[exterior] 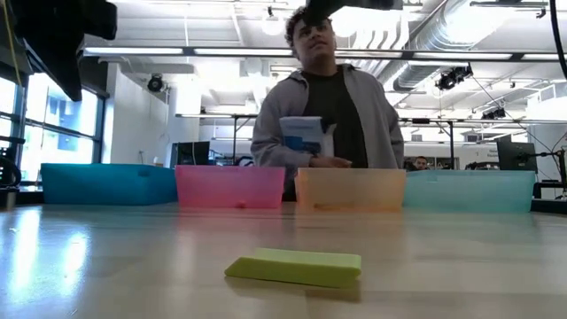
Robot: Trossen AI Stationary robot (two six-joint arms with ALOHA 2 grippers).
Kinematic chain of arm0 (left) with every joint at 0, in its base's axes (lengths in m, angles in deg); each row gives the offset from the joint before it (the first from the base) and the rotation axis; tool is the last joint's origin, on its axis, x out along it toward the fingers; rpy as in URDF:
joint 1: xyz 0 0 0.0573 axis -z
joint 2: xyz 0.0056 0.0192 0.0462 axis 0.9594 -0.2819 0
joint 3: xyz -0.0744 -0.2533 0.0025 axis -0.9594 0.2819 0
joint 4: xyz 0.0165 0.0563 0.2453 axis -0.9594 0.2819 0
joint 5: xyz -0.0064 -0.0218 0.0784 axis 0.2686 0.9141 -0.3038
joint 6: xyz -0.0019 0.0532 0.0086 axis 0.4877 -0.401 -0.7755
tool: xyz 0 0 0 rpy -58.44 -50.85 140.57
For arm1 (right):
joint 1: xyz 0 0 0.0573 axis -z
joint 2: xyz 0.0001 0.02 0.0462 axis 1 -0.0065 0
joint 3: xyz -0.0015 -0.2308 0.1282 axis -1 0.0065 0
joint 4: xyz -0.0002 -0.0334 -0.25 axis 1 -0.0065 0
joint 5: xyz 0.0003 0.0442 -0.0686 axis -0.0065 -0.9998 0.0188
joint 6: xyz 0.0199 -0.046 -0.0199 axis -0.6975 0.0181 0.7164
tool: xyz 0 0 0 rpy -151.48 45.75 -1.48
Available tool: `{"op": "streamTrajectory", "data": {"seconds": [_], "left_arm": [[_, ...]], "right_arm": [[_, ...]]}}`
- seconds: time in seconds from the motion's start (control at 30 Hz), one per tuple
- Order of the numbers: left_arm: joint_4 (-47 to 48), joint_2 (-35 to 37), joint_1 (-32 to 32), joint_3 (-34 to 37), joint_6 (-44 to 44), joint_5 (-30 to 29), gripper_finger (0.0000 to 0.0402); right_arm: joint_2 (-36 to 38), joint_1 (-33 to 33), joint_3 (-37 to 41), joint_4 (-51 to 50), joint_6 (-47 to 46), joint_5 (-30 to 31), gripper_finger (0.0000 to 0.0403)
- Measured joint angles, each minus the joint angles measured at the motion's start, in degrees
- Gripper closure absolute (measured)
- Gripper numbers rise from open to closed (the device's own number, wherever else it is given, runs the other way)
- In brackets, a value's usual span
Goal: Sort crayons/erasers/pens/pencils in bins
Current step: Put the light green eraser into the blue bin
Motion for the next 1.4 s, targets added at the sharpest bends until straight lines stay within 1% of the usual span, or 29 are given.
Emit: {"op": "streamTrajectory", "data": {"seconds": [0.13,0.23,0.37,0.53,0.97,1.4], "left_arm": [[0.0,-0.1,0.0,0.0,0.0,0.0,0.0371],[0.0,-0.1,0.0,0.0,-0.9,0.0,0.0371],[0.0,-0.1,0.0,0.0,-0.9,0.0,0.0371],[0.0,-0.1,0.0,0.0,-0.9,0.0,0.0371],[0.1,-0.1,0.0,0.0,-1.1,0.0,0.0371],[0.1,-0.1,0.0,0.0,-1.5,0.0,0.0371]], "right_arm": [[-2.7,-0.8,0.0,0.7,0.0,-2.5,0.0213],[-4.3,-2.0,0.0,0.6,1.6,-2.9,0.0215],[-5.8,-4.3,0.0,0.6,9.0,-1.4,0.0215],[-6.9,-6.5,0.0,1.8,13.4,1.7,0.0215],[-12.4,-7.4,0.0,10.8,12.0,1.3,0.0215],[-17.4,-7.4,0.0,12.6,11.9,0.6,0.0215]]}}
